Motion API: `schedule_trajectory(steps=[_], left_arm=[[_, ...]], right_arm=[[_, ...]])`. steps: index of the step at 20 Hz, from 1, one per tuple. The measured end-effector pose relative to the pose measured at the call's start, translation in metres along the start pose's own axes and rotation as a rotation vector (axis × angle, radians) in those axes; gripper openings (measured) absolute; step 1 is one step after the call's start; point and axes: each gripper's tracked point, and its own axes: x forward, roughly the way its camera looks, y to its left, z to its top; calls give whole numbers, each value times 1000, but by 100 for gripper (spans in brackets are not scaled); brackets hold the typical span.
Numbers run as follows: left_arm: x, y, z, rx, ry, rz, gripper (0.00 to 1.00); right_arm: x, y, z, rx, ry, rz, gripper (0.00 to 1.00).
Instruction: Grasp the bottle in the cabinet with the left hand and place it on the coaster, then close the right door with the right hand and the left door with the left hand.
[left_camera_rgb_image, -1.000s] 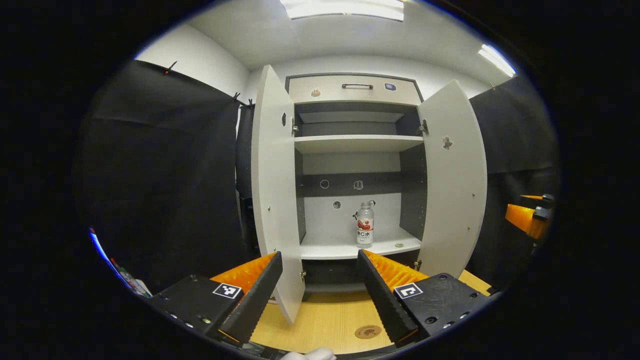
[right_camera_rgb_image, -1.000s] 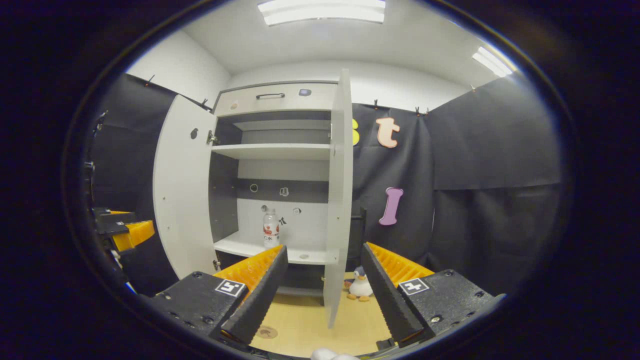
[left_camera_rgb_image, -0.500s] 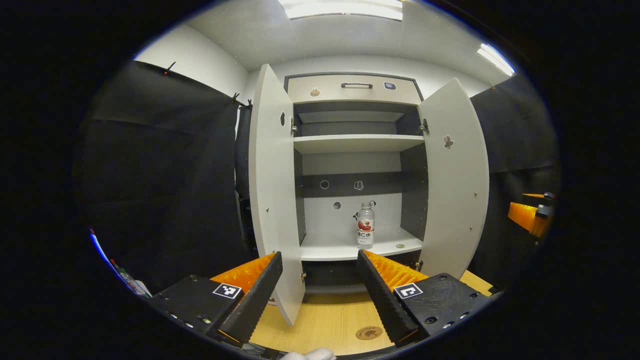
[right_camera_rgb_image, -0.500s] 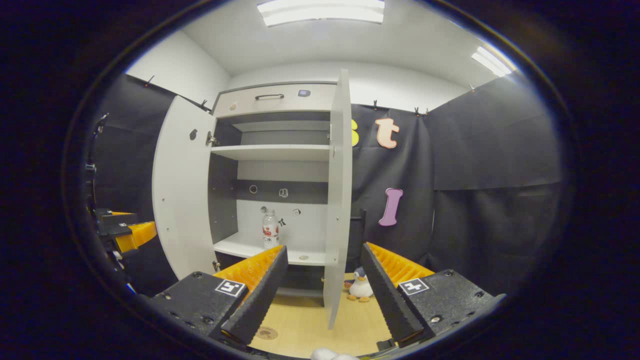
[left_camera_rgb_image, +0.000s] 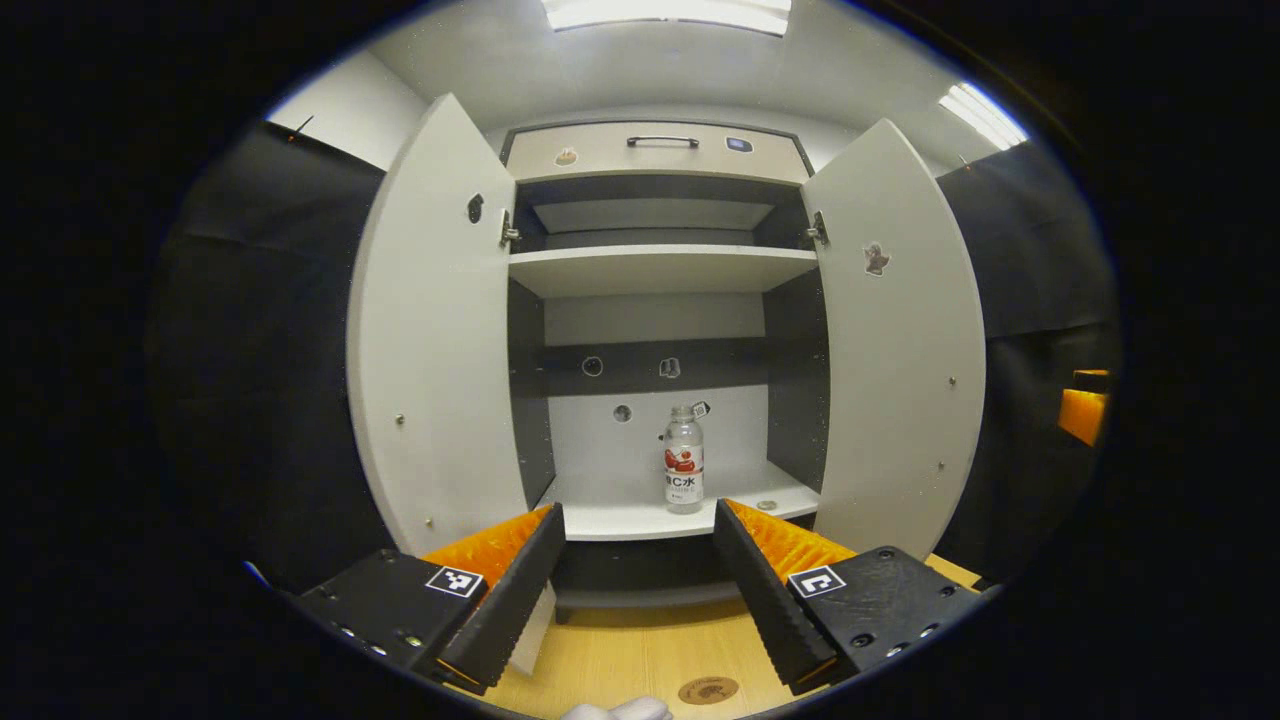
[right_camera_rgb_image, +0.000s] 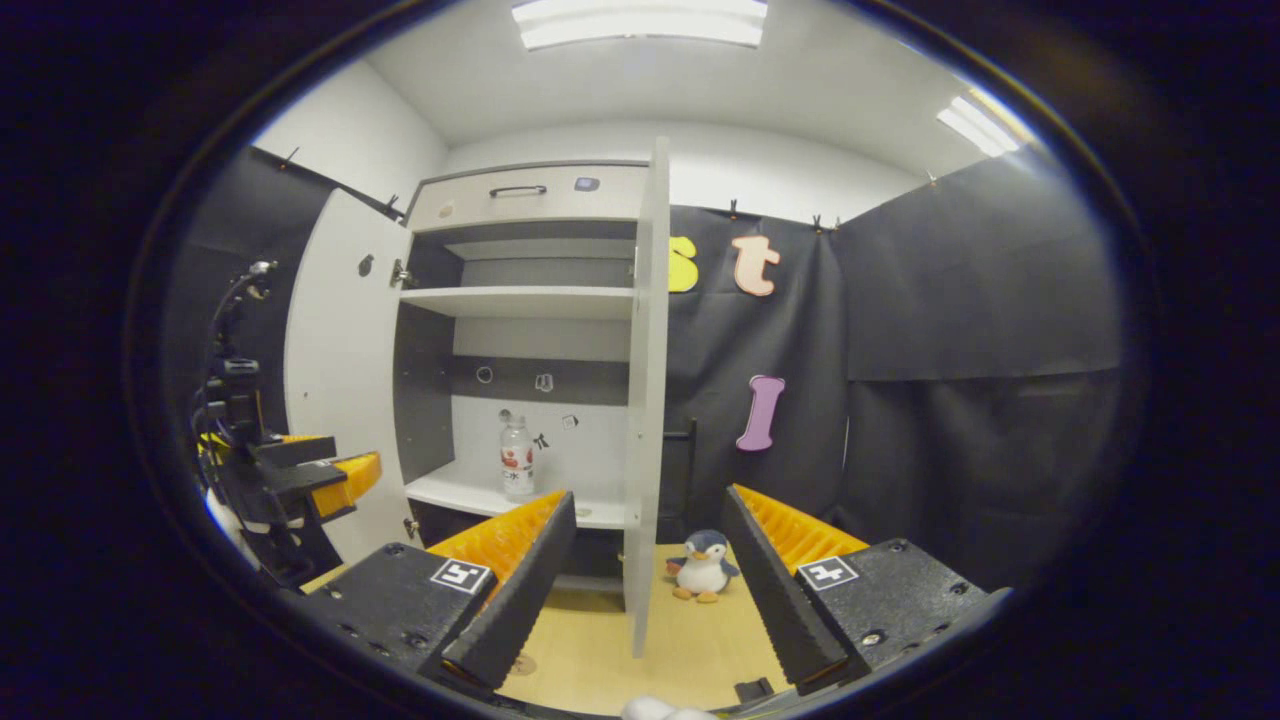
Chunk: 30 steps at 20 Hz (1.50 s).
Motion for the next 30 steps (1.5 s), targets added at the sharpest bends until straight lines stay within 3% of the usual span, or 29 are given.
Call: schedule_trajectory(steps=[6,15,27,30], left_arm=[[109,-36,-15,-14,-5,-38,95],[253,-48,-23,-11,9,9,95],[326,-45,-40,-18,65,31,94],[330,-45,-40,-17,64,35,83]], right_arm=[[-2,-30,-1,-7,15,-85,96],[1,-66,-7,4,57,-191,94],[7,-74,-9,-1,67,-201,95],[9,-75,-11,-5,70,-199,94]])
